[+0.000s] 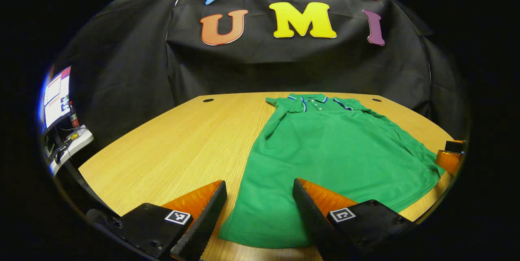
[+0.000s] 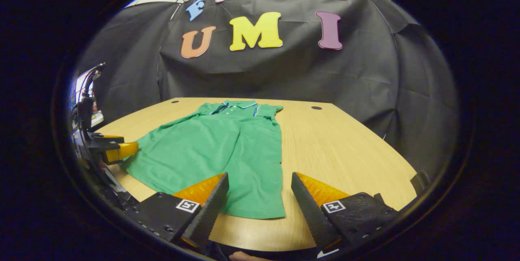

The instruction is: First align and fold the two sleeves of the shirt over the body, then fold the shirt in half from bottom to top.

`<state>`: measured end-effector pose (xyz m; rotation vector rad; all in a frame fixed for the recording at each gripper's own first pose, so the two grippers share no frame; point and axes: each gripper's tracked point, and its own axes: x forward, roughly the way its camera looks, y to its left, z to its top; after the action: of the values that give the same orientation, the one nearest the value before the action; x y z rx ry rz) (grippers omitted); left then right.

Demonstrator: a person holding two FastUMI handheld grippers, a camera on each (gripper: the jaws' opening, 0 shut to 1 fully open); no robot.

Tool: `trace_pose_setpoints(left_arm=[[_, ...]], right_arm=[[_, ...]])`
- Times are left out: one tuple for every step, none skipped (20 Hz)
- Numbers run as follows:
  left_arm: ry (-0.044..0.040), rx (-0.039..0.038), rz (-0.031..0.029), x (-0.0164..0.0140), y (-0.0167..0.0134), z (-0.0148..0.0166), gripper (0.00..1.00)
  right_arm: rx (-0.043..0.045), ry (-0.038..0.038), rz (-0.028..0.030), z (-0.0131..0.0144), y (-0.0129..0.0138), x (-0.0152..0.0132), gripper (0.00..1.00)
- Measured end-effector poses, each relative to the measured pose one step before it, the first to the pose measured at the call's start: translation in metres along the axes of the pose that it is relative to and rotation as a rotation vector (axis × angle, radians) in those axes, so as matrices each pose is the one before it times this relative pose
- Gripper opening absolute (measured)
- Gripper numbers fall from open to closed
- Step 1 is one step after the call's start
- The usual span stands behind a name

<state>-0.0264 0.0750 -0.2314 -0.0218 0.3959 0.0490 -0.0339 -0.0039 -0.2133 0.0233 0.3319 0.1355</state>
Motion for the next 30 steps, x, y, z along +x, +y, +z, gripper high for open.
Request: trace_pose_setpoints(left_arm=[[0.00598, -0.00562, -0.00340, 0.00063, 0.00249, -0.00155, 1.00], [-0.01111, -0.00654, -0.00792, 0.00122, -0.00074, 0.00213, 1.00], [0.00711, 0.00247, -0.00428, 0.00094, -0.00026, -0.00153, 1.00], [0.00072, 0.00644, -0.00101, -0.00093, 0.00015, -0.00053, 1.00], [-0.00445, 0.00150, -0.00111, -0.00125, -0.00138, -0.00004, 1.00], [-0.00221, -0.00149, -0.00038, 0.00109, -0.00045, 0.00025, 1.00], [-0.00522, -0.00336, 0.00042, 0.00028, 0.00043, -0.00056, 1.00], [-0.00205, -0.00643, 0.00795, 0.00110, 0.00135, 0.00039, 1.00], [0.00209, -0.01209, 0.01521, 0.00112, 0.00286, -0.00022, 1.00], [-0.00208, -0.00821, 0.01061, 0.00072, 0.00171, 0.00023, 0.97], [0.00122, 0.00048, 0.00431, 0.00052, -0.00029, -0.00012, 0.89], [-0.00154, 0.00519, -0.00270, 0.00178, -0.00155, -0.00002, 0.86], [0.00104, 0.00737, -0.01875, 0.00048, -0.00593, 0.00105, 0.75], [0.00122, 0.01766, -0.02385, 0.00033, -0.00669, 0.00040, 0.62], [0.00421, 0.03606, -0.01918, -0.00138, -0.00489, 0.00008, 0.36], [0.00494, 0.03986, -0.00887, 0.00081, -0.00323, 0.00015, 0.26], [0.00487, 0.01269, 0.00495, 0.00041, 0.00268, -0.00022, 0.10], [0.00027, 0.00201, -0.00212, 0.00024, 0.00093, 0.00066, 0.10], [0.00260, -0.00930, -0.00437, -0.00194, -0.00006, 0.00051, 0.09], [0.00176, -0.01511, -0.01274, -0.00027, -0.00187, 0.00073, 0.08], [-0.00008, -0.01984, -0.01318, -0.00044, -0.00266, 0.00140, 0.08], [-0.00522, -0.01461, -0.00766, -0.00341, -0.00056, 0.00454, 0.08], [-0.01626, -0.01084, -0.00186, -0.00122, 0.00091, 0.00680, 0.08], [-0.01353, -0.00227, -0.00563, -0.00115, -0.00074, 0.00695, 0.08], [-0.01340, -0.00210, -0.00113, -0.00023, -0.00006, 0.00530, 0.07], [-0.01148, 0.00277, -0.00337, 0.00028, 0.00009, 0.00698, 0.08], [-0.00224, 0.00512, 0.00729, 0.00110, 0.00141, 0.00430, 0.07], [0.00566, 0.00291, 0.00754, 0.00255, 0.00312, 0.00370, 0.07], [0.00290, -0.00233, -0.00304, 0.00312, 0.00067, 0.00433, 0.08], [-0.00279, -0.00821, -0.00565, 0.00367, -0.00004, 0.00658, 0.07]], right_arm=[[0.00505, 0.01858, -0.00641, -0.00697, 0.00092, 0.00124, 0.94], [-0.00025, 0.01002, -0.00495, -0.00339, -0.00083, -0.00121, 0.94], [-0.00671, -0.00126, 0.00426, 0.00057, 0.00136, -0.00218, 0.94], [-0.00966, -0.00732, -0.01112, 0.00079, -0.00240, -0.00124, 0.94], [-0.00036, 0.00230, -0.00683, -0.00338, -0.00338, -0.00089, 0.95], [0.01170, 0.01546, -0.00466, -0.00577, -0.00224, 0.00289, 0.96], [0.01371, 0.03080, -0.00324, -0.00867, -0.00147, 0.00433, 0.96], [0.02461, 0.02669, 0.02137, -0.00486, 0.00350, 0.00201, 0.96], [0.02413, 0.00395, 0.00146, 0.00252, 0.00188, -0.00135, 0.97], [-0.00216, 0.00067, -0.00439, 0.00192, -0.00099, 0.00415, 0.94], [-0.01657, 0.00479, 0.01659, -0.00123, 0.00343, 0.00118, 0.93], [0.00048, 0.00614, 0.02412, 0.00128, 0.00629, 0.00003, 0.90], [0.00288, -0.00631, 0.00297, -0.00023, 0.00366, 0.00136, 0.80], [0.00659, 0.00887, 0.01238, -0.00043, 0.00349, 0.00205, 0.61], [0.00708, -0.00685, 0.01209, 0.00073, 0.00385, 0.00143, 0.43], [0.00261, 0.00634, 0.00761, 0.00027, 0.00327, 0.00220, 0.24], [-0.01741, -0.00892, -0.00108, 0.00124, 0.00123, -0.00003, 0.11], [-0.02894, 0.00087, -0.00054, 0.00133, 0.00104, -0.00096, 0.03], [-0.01747, -0.00170, 0.00066, 0.00050, 0.00060, 0.00006, 0.02], [-0.00881, 0.00050, 0.00638, 0.00162, -0.00019, 0.00021, 0.01], [-0.00167, 0.00610, 0.00612, -0.00062, 0.00055, -0.00054, 0.00], [-0.02826, 0.01236, 0.01341, 0.00026, 0.00197, 0.00040, 0.00], [-0.02246, -0.00541, 0.00124, 0.00533, -0.00307, 0.00121, 0.00], [-0.00784, -0.00897, 0.00394, 0.00728, -0.00090, -0.00072, 0.00], [-0.00171, -0.01215, 0.00836, 0.00735, 0.00046, -0.00067, 0.00], [-0.00357, -0.01812, 0.00250, 0.01054, -0.00017, -0.00035, 0.00], [-0.00852, -0.02440, 0.00334, 0.01157, 0.00009, 0.00005, 0.00], [-0.00919, -0.02652, 0.00253, 0.01302, 0.00127, 0.00211, 0.00], [-0.01621, -0.02229, -0.00293, 0.01163, -0.00097, 0.00474, 0.00], [-0.01600, -0.01551, -0.00590, 0.01180, -0.00183, 0.00552, 0.00]])
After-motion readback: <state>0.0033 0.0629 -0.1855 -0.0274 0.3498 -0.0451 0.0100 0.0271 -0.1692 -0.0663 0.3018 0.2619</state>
